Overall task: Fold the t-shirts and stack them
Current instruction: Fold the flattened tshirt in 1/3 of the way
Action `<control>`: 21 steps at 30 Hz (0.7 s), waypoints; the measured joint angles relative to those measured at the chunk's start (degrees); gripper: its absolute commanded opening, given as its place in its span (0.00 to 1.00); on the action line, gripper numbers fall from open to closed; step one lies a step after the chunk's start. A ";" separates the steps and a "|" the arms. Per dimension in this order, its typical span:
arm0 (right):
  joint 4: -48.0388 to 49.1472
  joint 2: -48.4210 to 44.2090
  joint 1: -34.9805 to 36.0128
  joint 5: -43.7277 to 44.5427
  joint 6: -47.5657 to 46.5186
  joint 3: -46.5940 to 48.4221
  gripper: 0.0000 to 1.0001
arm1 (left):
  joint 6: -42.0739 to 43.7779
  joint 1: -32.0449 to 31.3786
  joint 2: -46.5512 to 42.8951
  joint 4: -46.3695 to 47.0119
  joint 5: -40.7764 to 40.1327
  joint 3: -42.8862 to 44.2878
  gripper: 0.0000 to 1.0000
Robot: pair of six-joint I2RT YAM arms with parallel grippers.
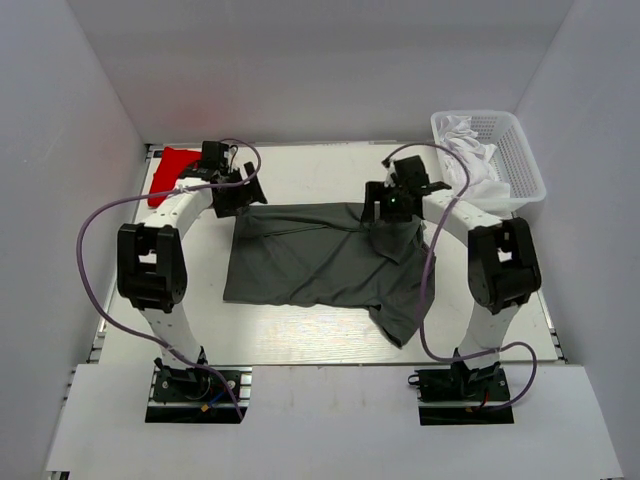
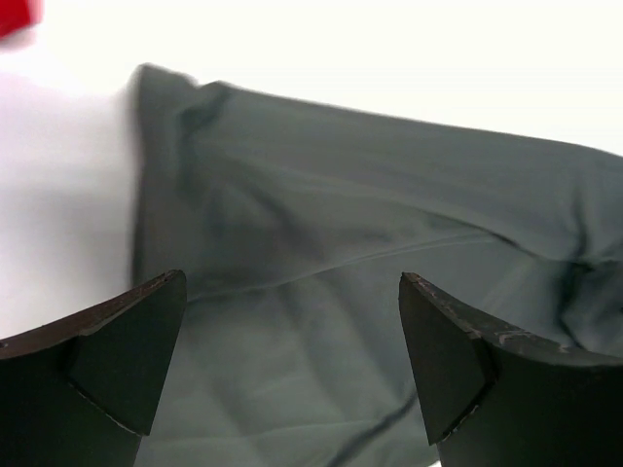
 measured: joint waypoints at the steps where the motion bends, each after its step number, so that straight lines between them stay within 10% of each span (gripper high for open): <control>1: -0.28 -1.27 -0.66 1.33 1.14 0.24 0.90 | -0.15 -0.02 0.48 1.09 1.36 0.13 1.00; 13: -4.42 -1.73 -11.47 11.80 6.86 4.00 0.90 | -2.64 -1.81 12.41 10.99 10.32 1.33 1.00; 21: -3.56 5.51 -13.35 7.69 4.70 8.35 0.66 | -3.15 -1.77 12.52 11.45 9.49 0.79 1.00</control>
